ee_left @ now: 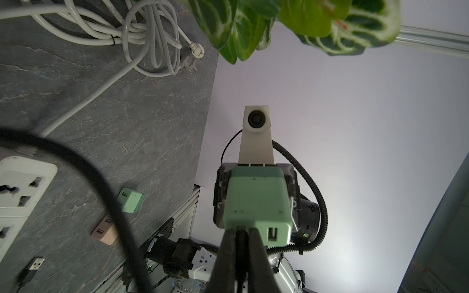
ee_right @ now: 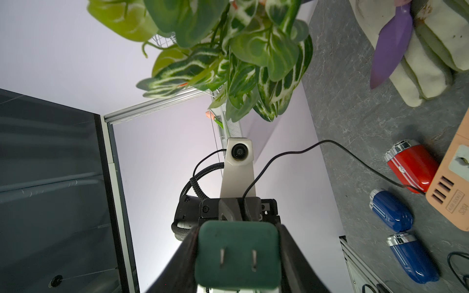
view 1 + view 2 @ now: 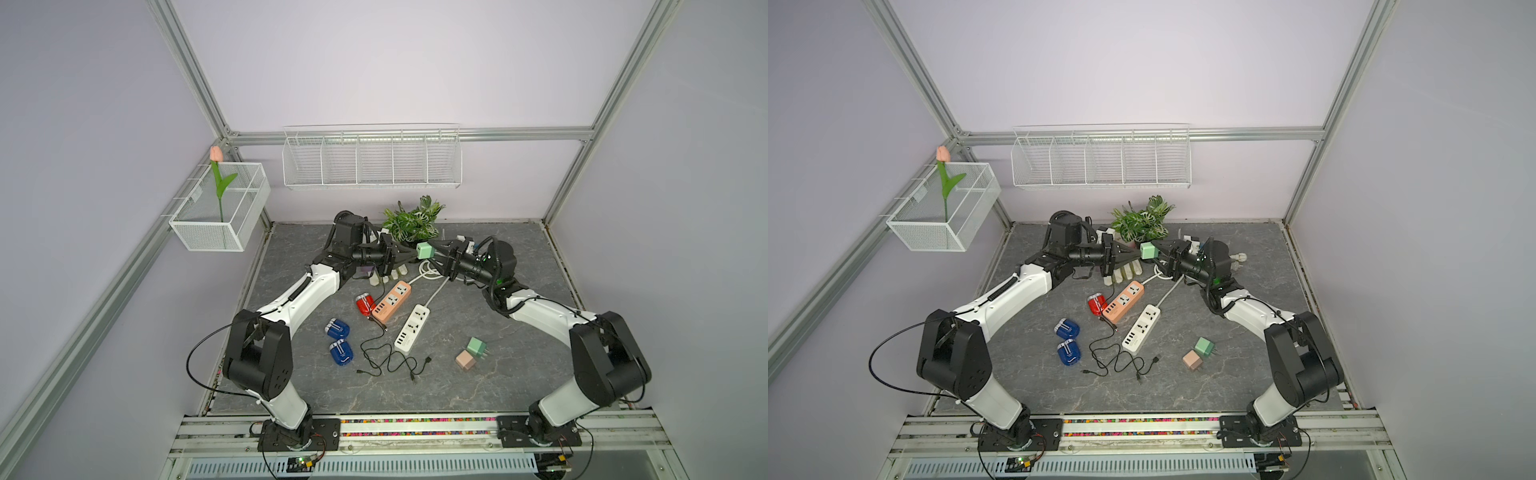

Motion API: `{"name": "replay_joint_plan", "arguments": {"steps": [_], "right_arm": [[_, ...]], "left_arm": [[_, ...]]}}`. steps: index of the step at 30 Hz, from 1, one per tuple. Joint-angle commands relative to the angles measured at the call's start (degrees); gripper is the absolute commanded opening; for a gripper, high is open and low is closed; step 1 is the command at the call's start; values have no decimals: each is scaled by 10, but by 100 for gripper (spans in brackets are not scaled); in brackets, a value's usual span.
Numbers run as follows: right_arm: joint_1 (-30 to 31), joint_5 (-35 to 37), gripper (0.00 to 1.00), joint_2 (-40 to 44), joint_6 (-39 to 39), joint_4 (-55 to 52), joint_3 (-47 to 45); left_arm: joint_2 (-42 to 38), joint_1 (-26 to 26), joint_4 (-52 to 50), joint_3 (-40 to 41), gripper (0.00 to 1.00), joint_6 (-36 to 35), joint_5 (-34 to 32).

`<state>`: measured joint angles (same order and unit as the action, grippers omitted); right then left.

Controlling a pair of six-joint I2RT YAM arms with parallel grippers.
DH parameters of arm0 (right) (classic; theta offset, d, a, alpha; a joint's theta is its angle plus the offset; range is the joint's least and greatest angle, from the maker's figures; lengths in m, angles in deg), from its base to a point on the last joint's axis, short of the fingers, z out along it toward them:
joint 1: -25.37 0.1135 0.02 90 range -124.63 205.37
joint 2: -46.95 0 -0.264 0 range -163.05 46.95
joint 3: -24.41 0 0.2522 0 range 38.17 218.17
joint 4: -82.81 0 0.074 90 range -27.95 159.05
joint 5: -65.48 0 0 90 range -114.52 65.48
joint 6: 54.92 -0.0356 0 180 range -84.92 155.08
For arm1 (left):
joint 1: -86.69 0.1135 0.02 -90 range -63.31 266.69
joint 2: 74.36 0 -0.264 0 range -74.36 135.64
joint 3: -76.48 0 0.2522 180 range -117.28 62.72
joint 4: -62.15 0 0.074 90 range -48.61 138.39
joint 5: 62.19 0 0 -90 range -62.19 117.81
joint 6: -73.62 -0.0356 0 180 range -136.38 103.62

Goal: Charge the electric shaver
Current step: Insert the charging cable into the plug.

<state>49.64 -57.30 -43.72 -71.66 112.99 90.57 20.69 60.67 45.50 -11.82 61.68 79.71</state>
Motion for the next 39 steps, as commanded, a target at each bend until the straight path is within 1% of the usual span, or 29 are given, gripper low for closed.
{"name": "replay_joint_plan", "arguments": {"steps": [1, 4, 7, 11, 12, 14, 16, 17, 20, 22, 24, 27, 29, 30, 33, 36, 38, 39], "right_arm": [[36, -27, 7, 20, -17, 61, 29], [45, -21, 7, 22, -19, 61, 29], [42, -13, 7, 27, -20, 57, 21], [31, 7, 7, 35, -19, 33, 12], [29, 12, 7, 38, -15, 15, 13], [26, 22, 7, 50, 2, -37, 18], [21, 29, 7, 61, 16, -97, 20], [19, 33, 7, 65, 21, -119, 18], [11, 44, 7, 83, 35, -211, 17], [4, 43, 7, 88, 42, -266, 21], [-1, 36, 7, 88, 51, -322, 31], [-6, 28, 7, 86, 52, -374, 44], [-6, 15, 7, 78, 38, -373, 50], [-6, 4, 7, 72, 36, -380, 59], [-5, -22, 7, 57, 32, -403, 91], [-4, -60, 7, 39, 24, -414, 116], [-2, -70, 7, 35, 12, -409, 120], [-2, -74, 7, 35, 11, -408, 121]], "left_arm": [[21, -19, 32, 13, 0, 35, -31], [25, -28, 52, 22, 0, 45, -35], [20, -29, 103, 47, 0, 72, -35], [5, -28, 110, 64, 0, 67, -35], [1, -26, 110, 68, 4, 65, -33], [-14, -23, 105, 77, 23, 53, -36], [-44, -16, 68, 82, 38, 6, -51], [-59, -13, 42, 80, 42, -23, -61], [-111, -1, -34, 79, 48, -116, -91], [-146, 6, -58, 89, 51, -170, -106], [-174, 7, -93, 91, 55, -235, -123], [-209, 7, -125, 97, 55, -340, -146], [-227, 2, -121, 111, 55, -412, -176], [-234, -4, -101, 124, 55, -452, -189], [-232, -22, -41, 146, 56, -525, -218], [-197, -36, -13, 136, 58, -559, -220], [-177, -47, 3, 129, 66, -571, -213], [-169, -52, 16, 129, 67, -570, -211]]}}
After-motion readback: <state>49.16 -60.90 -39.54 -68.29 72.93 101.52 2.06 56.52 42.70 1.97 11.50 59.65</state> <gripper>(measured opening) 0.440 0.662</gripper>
